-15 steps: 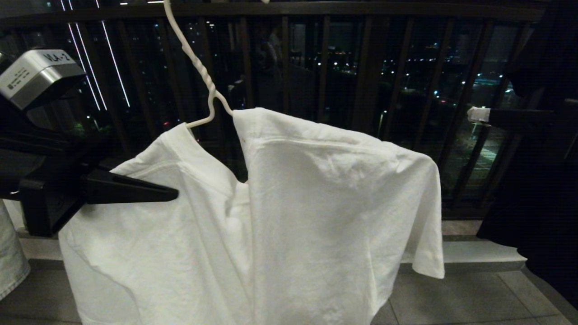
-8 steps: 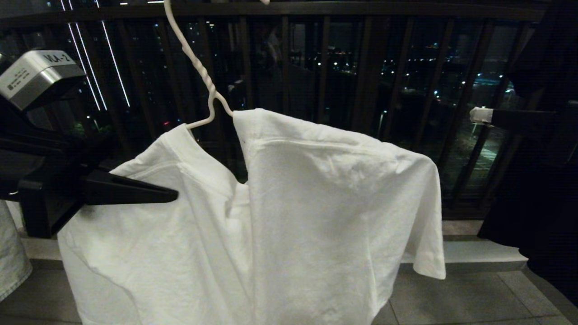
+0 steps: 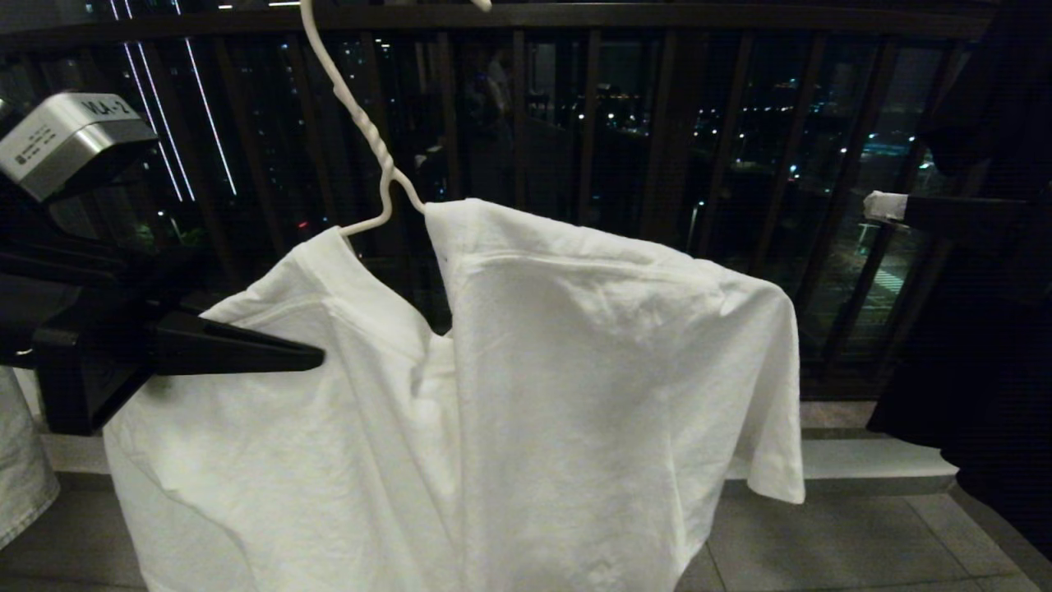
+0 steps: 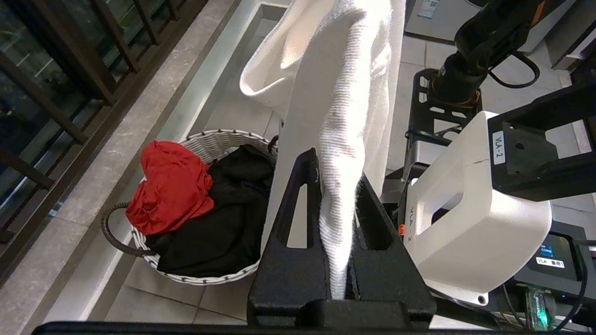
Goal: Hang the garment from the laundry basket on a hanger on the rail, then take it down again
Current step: Hang the clothes rack on the clothesline
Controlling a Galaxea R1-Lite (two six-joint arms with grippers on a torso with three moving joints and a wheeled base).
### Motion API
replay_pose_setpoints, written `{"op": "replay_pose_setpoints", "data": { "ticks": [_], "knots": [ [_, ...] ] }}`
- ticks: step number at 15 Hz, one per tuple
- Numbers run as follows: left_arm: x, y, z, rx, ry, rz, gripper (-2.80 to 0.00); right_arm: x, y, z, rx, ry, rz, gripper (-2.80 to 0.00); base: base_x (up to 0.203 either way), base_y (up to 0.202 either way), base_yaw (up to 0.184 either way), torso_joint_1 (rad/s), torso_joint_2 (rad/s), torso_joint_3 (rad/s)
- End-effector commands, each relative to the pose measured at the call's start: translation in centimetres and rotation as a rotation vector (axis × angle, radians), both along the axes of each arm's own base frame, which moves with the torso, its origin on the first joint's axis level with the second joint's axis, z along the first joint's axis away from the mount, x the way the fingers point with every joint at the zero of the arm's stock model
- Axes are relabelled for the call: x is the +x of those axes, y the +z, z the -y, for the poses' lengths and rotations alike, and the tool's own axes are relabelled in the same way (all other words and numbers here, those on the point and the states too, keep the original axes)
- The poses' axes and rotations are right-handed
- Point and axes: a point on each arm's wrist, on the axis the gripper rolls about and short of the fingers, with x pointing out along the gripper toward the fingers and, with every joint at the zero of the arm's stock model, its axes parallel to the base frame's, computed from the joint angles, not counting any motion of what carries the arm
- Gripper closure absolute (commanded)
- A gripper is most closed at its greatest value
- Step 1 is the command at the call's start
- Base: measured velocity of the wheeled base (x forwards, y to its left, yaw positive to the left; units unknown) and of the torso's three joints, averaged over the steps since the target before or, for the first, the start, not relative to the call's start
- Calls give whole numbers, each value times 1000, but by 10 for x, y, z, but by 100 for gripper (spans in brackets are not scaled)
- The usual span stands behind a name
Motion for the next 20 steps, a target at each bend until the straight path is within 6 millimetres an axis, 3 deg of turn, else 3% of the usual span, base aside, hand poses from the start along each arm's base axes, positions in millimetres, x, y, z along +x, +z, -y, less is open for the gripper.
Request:
{"op": "replay_pose_setpoints", "data": {
  "ticks": [1,9,20],
  "knots": [
    [0,0,0,-4,-7,2,0,0,0,0,1,1,1,0,0,0,0,0,0,0],
    [-5,0,0,-3,-8,3,0,-6,1,2,-11,0,26,0,0,0,0,3,-25,-28],
    [-10,3,0,-3,-7,25,0,-8,0,3,-40,1,40,0,0,0,0,95,-422,-329]
  ]
}}
